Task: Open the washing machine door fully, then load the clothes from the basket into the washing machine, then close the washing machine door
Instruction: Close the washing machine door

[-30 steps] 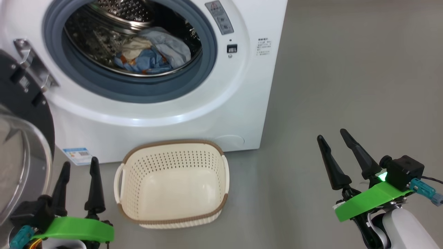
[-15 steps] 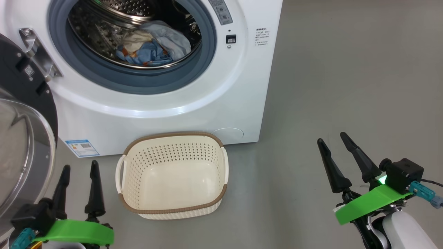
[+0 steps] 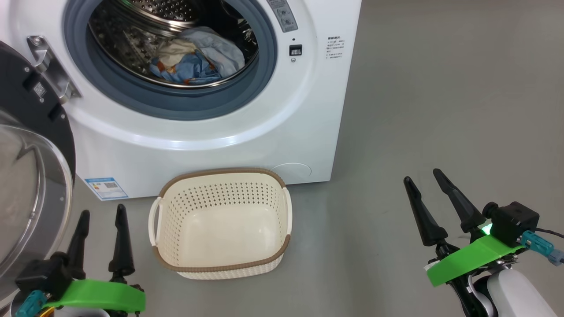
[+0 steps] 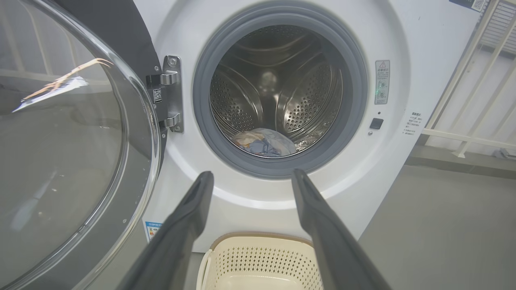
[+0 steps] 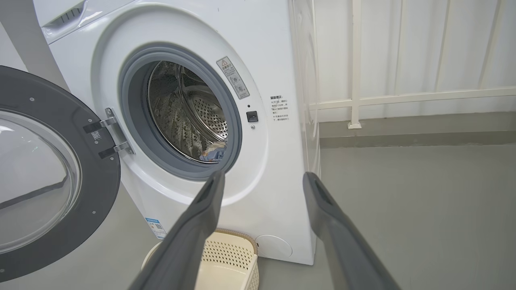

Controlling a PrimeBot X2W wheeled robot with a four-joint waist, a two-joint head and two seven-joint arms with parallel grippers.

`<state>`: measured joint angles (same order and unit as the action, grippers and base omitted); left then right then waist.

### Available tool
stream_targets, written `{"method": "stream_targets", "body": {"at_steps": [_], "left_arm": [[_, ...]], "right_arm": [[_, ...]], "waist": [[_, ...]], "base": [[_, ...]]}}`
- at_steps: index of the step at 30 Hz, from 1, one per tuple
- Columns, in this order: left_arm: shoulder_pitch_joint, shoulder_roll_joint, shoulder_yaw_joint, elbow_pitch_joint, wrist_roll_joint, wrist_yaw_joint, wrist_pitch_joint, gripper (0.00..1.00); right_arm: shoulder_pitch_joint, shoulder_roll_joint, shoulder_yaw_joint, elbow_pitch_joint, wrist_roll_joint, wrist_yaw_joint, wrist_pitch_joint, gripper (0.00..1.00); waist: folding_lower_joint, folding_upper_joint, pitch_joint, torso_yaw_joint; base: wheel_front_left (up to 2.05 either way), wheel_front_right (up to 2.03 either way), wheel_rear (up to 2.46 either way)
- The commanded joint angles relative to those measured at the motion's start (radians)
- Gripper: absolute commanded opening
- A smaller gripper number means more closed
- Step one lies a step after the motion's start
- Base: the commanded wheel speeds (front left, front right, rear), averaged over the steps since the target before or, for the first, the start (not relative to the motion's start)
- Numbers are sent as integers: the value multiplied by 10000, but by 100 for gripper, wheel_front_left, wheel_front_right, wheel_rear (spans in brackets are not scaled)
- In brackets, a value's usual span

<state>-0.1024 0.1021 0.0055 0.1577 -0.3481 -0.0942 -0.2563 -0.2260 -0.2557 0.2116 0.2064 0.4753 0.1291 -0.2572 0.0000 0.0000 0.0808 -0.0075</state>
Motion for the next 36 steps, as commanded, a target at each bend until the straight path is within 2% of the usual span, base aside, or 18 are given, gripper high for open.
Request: {"method": "stream_targets", "body": {"at_steps": [1,13,36], "left_arm": [[-187,160,369,-206,82,-56,-55,100],[-202,134,398,-18,139,-78,-55,100],[-113,-92,630,41,474,340,-55,100]], "right_arm": [[-12,-109,192,-214,34,16,-46,100],[-27,-93,304,-167,40,16,-46,100],[-74,-202,525,-67,136,16,-46,100]], "waist": [[0,0,4,21],[0,0,-54,605],[0,0,-139,2959]], "base": [[0,0,0],[0,0,0],[0,0,0]]}}
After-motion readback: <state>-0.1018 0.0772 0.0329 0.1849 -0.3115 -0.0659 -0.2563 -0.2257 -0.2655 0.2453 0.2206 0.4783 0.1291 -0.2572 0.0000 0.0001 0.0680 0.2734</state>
